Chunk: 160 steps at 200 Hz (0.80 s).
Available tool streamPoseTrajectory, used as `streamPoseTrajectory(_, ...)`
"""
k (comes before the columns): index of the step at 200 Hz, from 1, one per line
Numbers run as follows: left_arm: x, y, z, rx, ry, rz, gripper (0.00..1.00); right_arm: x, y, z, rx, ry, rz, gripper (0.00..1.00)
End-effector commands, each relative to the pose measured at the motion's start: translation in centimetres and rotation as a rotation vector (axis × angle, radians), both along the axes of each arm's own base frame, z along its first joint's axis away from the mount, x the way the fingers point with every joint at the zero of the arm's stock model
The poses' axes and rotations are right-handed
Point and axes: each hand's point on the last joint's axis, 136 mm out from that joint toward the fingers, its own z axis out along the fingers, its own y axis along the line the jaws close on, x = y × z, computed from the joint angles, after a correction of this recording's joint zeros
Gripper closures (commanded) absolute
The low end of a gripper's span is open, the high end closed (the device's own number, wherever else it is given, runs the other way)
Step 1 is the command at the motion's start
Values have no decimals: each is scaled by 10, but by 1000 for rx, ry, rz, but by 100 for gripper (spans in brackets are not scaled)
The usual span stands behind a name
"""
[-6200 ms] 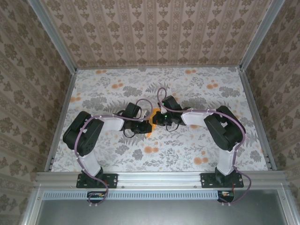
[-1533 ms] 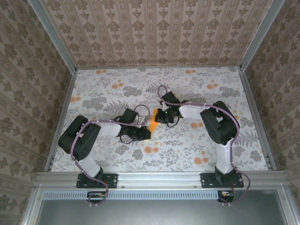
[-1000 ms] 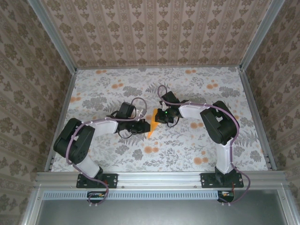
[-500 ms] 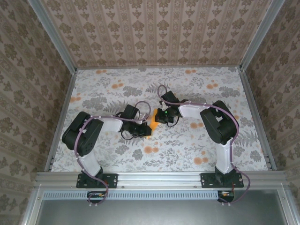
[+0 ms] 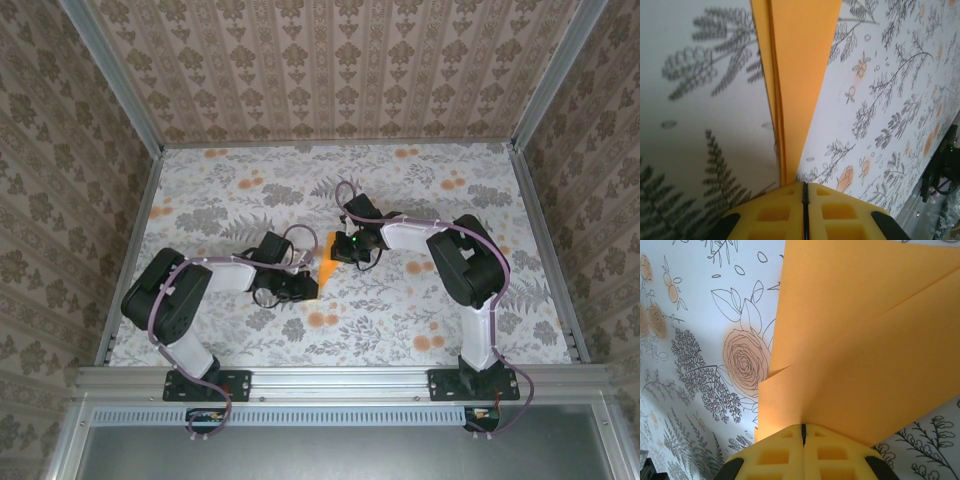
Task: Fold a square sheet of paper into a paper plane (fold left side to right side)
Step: Fold the wing for the fifth time at the center of the table, then move the paper plane to the top-center of the table.
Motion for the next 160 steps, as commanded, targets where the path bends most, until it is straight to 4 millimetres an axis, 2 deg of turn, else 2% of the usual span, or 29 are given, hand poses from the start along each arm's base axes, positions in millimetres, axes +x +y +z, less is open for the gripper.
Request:
streamPoseTrajectory(1, -30, 17, -13, 70, 89, -13, 91, -8, -19, -24, -107, 45, -14, 100)
streamPoseTrajectory(23, -25, 15, -2, 42, 57, -8, 91, 2, -10, -10, -67, 7, -10, 100)
streamPoseTrajectory(41, -15, 12, 17, 2, 6, 4, 90, 14, -4, 13, -44, -49, -7, 99)
streamPoseTrajectory(63, 3, 14, 43, -37, -79, 45, 88, 27, -7, 49, -58, -147, -15, 83)
streamPoseTrajectory(78, 18, 21, 60, -39, -153, 99, 79, 29, -17, 72, -87, -208, -31, 73)
streamPoseTrajectory(94, 36, 32, 75, -26, -230, 170, 71, 25, -30, 85, -127, -243, -60, 63)
streamPoseTrajectory(125, 64, 50, 95, 6, -333, 288, 64, 3, -44, 82, -236, -237, -107, 47)
streamPoseTrajectory(143, 74, 56, 101, 26, -370, 329, 63, -7, -41, 74, -279, -225, -115, 37)
streamPoseTrajectory(160, 79, 60, 102, 49, -386, 350, 63, -12, -36, 66, -306, -214, -132, 33)
